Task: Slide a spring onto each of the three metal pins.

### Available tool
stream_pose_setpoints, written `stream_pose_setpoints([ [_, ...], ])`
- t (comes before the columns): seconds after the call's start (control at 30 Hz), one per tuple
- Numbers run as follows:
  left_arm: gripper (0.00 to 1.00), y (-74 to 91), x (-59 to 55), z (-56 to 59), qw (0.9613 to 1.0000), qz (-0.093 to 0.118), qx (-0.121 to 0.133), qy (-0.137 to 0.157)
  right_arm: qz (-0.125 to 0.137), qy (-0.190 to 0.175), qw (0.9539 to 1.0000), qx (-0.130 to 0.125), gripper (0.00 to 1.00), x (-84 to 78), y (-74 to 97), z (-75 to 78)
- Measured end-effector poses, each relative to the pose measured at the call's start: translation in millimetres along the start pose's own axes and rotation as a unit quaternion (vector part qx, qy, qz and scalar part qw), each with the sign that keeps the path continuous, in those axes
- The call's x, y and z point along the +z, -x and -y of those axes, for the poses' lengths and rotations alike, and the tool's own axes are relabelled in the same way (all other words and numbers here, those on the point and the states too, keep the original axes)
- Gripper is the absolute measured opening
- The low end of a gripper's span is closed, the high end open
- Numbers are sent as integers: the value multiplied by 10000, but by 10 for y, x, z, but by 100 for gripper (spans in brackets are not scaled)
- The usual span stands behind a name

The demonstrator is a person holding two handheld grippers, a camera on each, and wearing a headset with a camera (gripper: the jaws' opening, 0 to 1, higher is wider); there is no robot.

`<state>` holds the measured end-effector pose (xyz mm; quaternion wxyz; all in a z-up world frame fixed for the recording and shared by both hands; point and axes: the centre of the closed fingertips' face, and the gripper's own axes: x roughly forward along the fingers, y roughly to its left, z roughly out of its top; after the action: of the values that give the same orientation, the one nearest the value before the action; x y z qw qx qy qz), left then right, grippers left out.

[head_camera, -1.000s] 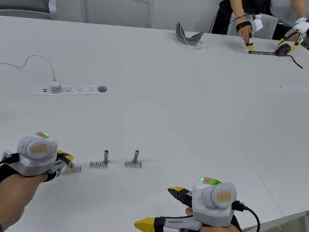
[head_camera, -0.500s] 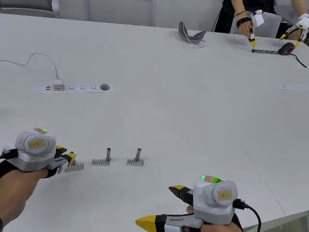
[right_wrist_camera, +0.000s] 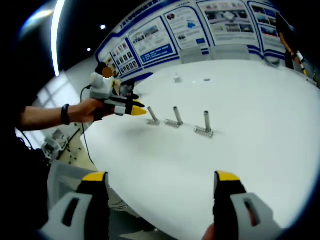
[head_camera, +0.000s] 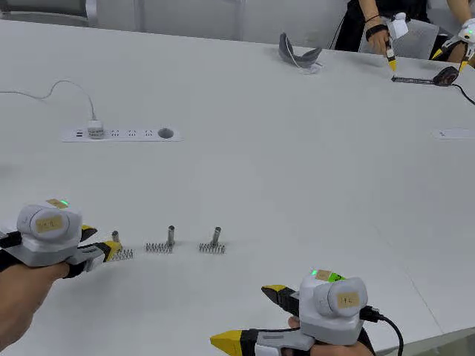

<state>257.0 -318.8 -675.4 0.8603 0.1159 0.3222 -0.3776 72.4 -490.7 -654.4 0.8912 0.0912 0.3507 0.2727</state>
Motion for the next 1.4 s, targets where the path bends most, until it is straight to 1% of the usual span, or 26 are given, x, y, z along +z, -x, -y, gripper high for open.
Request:
stream_pose_setpoints([
  [0.13, 38, 34, -65, 28, 10000, -42, -85, -6, -10, 2, 10000, 4, 88, -2, -8, -1],
  [0.27, 42, 89, -159, 69, 9998, -86, -136, -123, -15, 4, 10000, 17, 88, 7, -20, -11],
  [0.3, 44, 106, -186, 98, 9997, -96, -191, -149, -14, 7, 10000, 21, 88, 10, -25, -13],
  [0.37, 48, 123, -233, 130, 9994, -141, -248, -193, -20, 3, 10000, 30, 88, 9, -34, -18],
  [0.43, 51, 142, -319, 166, 9986, -280, -314, -318, -40, 5, 10000, 39, 88, -3, -49, -24],
  [0.47, 54, 149, -360, 195, 9982, -327, -377, -319, -54, 15, 10000, 49, 88, -10, -56, -33],
  [0.5, 57, 158, -384, 213, 9980, -353, -417, -308, -61, 20, 10000, 60, 88, -12, -60, -43],
  [0.63, 62, 191, -455, 252, 9974, -387, -503, -333, -88, 33, 9999, 96, 88, -27, -80, -71],
  [0.7, 65, 185, -475, 239, 9971, -410, -535, -350, -92, 30, 9999, 105, 88, -29, -86, -78],
  [0.77, 67, 192, -488, 264, 9966, -428, -594, -383, -96, 30, 9999, 116, 88, -27, -92, -89],
  [0.87, 69, 179, -513, 277, 9949, -498, -665, -570, -93, 36, 9999, 123, 88, -22, -98, -94],
  [1.0, 69, 152, -522, 300, 9938, -519, -754, -632, -105, 49, 9998, 138, 88, -21, -106, -106],
  [1.23, 69, 91, -503, 332, 9925, -514, -822, -745, -138, 70, 9998, 149, 88, -43, -106, -117],
  [1.3, 68, 66, -486, 333, 9927, -487, -838, -717, -140, 66, 9998, 146, 88, -43, -102, -117],
  [1.4, 66, -23, -476, 309, 9939, -451, -847, -550, -124, 41, 9998, 133, 88, -45, -97, -106],
])
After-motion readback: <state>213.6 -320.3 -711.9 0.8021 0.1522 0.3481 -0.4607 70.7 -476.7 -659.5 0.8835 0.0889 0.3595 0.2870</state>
